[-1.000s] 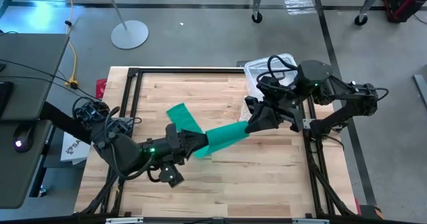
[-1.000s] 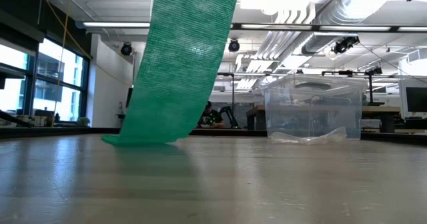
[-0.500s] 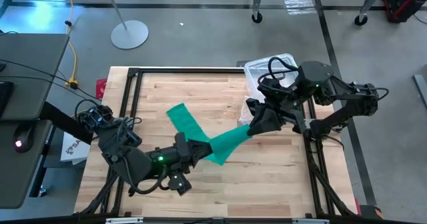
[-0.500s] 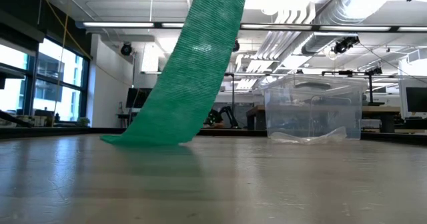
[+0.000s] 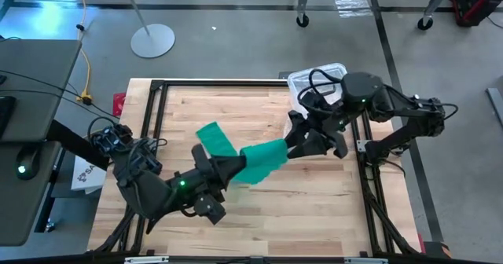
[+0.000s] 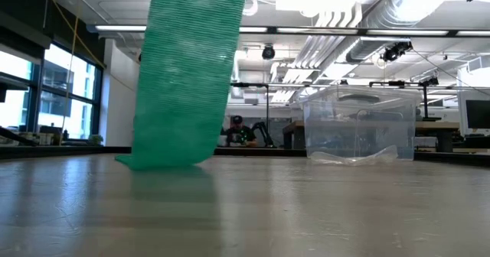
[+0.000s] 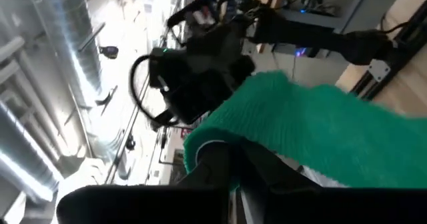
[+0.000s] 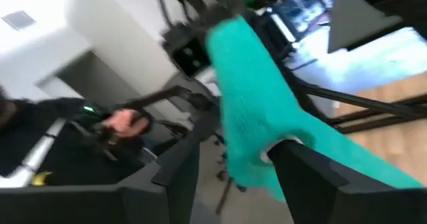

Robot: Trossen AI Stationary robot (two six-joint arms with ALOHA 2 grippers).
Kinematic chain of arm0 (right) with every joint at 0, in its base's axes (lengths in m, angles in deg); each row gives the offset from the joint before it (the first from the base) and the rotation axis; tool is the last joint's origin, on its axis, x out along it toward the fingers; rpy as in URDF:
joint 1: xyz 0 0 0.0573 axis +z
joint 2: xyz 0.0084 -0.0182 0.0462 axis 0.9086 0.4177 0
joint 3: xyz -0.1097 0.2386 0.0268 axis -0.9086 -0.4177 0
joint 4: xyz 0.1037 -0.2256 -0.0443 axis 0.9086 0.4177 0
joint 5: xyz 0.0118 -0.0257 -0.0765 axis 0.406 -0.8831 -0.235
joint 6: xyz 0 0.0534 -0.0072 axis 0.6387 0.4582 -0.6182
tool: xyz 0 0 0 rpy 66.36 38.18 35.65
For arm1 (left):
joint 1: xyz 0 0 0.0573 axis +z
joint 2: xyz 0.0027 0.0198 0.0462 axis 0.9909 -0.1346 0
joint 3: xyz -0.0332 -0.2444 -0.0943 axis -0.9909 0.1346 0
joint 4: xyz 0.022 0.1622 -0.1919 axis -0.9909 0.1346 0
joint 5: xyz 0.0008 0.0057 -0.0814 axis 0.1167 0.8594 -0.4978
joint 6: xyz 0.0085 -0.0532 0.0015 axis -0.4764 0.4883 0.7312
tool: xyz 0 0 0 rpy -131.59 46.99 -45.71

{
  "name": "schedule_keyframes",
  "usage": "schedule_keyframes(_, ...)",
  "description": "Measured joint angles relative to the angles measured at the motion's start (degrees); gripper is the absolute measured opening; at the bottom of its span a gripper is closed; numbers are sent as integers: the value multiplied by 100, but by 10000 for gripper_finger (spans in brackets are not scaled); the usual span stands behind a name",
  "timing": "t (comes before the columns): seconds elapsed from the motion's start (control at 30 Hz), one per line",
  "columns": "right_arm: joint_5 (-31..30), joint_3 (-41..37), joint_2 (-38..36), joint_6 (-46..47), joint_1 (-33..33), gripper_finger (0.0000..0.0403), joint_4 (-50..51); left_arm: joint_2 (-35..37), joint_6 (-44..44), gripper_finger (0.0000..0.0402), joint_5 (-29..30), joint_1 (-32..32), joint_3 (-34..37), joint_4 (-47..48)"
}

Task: Roll bandage
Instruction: Roll the green bandage

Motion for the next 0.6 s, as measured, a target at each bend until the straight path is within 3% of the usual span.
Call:
schedule_keyframes(0.47,-75,-9,-374,-335,-269,185,146,31,183,3,176,-61,-15,-154)
schedule_keyframes(0.6,-669,-9,-323,-854,-36,185,127,31,271,3,180,-59,-15,-498)
